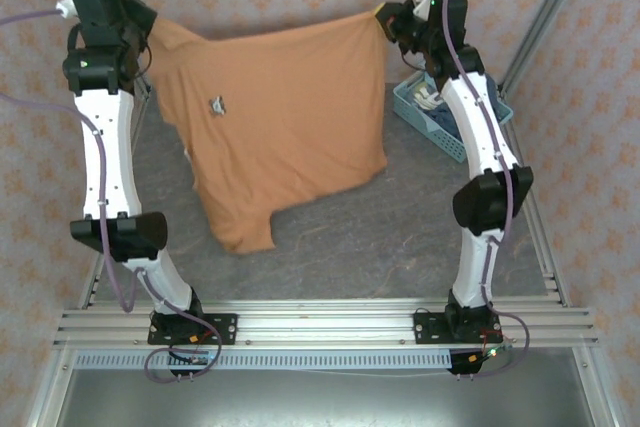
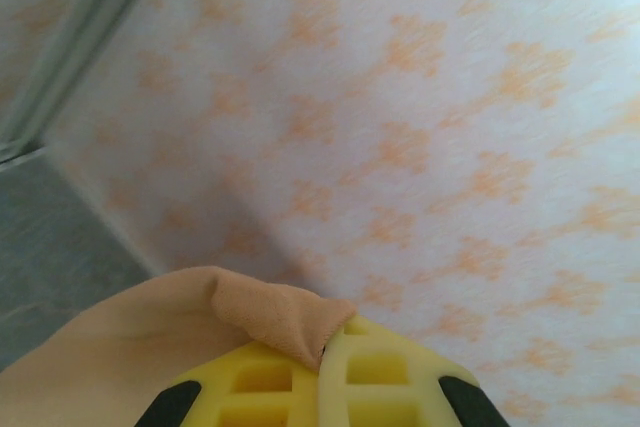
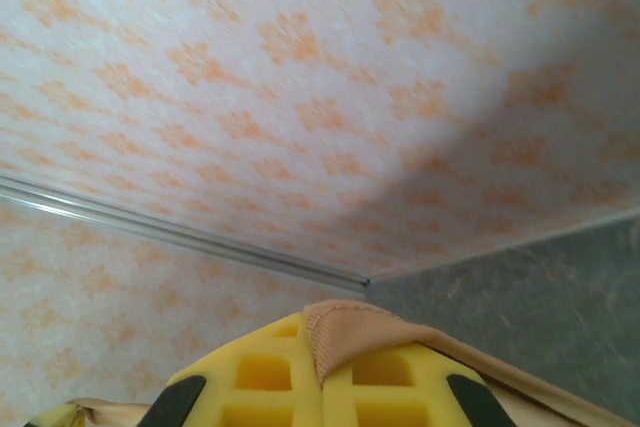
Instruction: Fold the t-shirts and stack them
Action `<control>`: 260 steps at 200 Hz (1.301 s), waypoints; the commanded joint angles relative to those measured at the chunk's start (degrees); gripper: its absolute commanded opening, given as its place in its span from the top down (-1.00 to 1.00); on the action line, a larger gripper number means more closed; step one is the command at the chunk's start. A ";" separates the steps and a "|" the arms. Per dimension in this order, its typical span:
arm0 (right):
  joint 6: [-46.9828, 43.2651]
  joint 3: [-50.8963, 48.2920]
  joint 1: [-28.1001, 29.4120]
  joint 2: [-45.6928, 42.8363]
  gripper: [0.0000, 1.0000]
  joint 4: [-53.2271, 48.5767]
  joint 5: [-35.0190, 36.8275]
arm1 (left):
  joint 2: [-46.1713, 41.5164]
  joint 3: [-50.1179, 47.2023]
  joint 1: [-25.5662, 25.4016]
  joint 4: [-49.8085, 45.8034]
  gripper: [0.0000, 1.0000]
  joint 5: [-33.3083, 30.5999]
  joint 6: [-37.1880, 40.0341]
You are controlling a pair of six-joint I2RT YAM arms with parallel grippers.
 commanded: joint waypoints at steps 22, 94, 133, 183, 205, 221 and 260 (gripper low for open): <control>4.43 25.03 -4.30 9.30 1.00 -1.61 0.18 | 0.44 19.36 1.05 3.62 1.00 8.64 -1.83; -13.76 7.40 -3.85 5.65 1.00 -25.26 1.27 | -29.89 -45.46 -4.00 2.05 1.00 8.87 -1.58; -11.22 -36.57 -1.66 -7.21 1.00 -12.12 7.64 | -37.33 -82.27 -12.39 8.86 1.00 9.53 -9.23; -10.24 -62.14 0.07 -11.67 1.00 -14.15 15.06 | -37.28 -104.45 -22.02 12.04 1.00 7.78 -20.22; -9.17 -70.53 1.12 -15.95 1.00 -15.77 18.21 | -40.68 -109.00 -24.98 8.59 1.00 7.03 -24.78; -8.39 -76.10 1.88 -19.74 1.00 -16.09 19.59 | -43.86 -111.45 -25.48 5.23 1.00 7.29 -26.21; -6.85 -86.27 2.62 -28.68 1.00 -18.16 21.15 | -54.32 -115.08 -25.46 -3.79 1.00 7.38 -29.98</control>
